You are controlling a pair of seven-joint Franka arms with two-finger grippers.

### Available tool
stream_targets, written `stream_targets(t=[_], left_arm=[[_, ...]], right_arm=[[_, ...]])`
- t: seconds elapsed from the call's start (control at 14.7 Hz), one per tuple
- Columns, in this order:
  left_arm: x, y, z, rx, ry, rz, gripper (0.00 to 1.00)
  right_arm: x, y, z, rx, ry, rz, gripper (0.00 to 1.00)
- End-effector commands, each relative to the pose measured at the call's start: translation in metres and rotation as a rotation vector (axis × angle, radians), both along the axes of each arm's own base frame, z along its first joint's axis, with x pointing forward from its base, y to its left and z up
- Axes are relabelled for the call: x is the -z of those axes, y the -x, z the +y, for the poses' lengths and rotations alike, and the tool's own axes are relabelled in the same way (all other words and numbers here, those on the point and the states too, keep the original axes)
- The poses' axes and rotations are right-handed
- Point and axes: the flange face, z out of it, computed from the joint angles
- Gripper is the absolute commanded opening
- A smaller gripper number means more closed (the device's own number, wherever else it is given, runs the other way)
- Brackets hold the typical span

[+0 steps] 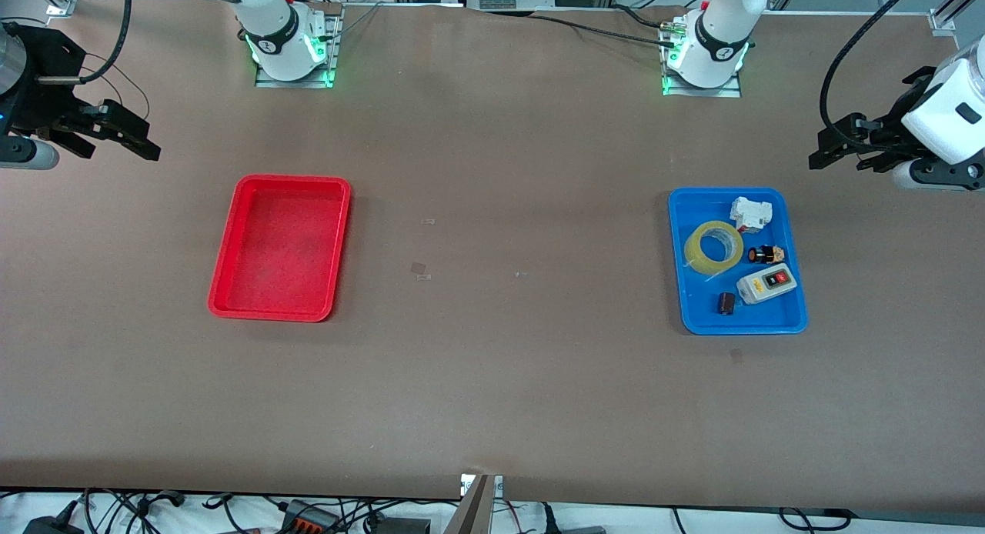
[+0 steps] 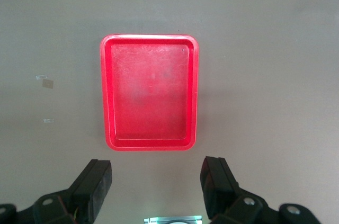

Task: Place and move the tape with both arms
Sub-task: 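Move the left gripper over the yellow tape roll in the blue tray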

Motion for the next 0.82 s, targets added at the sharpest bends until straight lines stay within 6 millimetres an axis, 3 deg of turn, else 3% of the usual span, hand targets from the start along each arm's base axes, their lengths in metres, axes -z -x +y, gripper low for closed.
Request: stream_targets(t=[0.0,0.41,0.48,0.75], left_arm=[[-0.007,0.005,0.002,0.018,-0.013,-0.010,1.00],[0.011,0.005,0.012,0.000,-0.017,0.028,1.00],[0.022,0.006,0.019,-0.011,-0.018,0.046,1.00],[0.118,0.013,0.020,-0.012,-0.021,0.004,1.00]], right_arm=[[-0.004,0.001,0.005,0.004,-0.002,-0.014,0.99],[0.000,-0.001,0.007,0.001,-0.002,-0.008,0.99],[0.002,-0.002,0.007,-0.005,-0.003,-0.003,0.99],[0.006,-0.005,0.005,-0.005,-0.003,-0.003,0.99]])
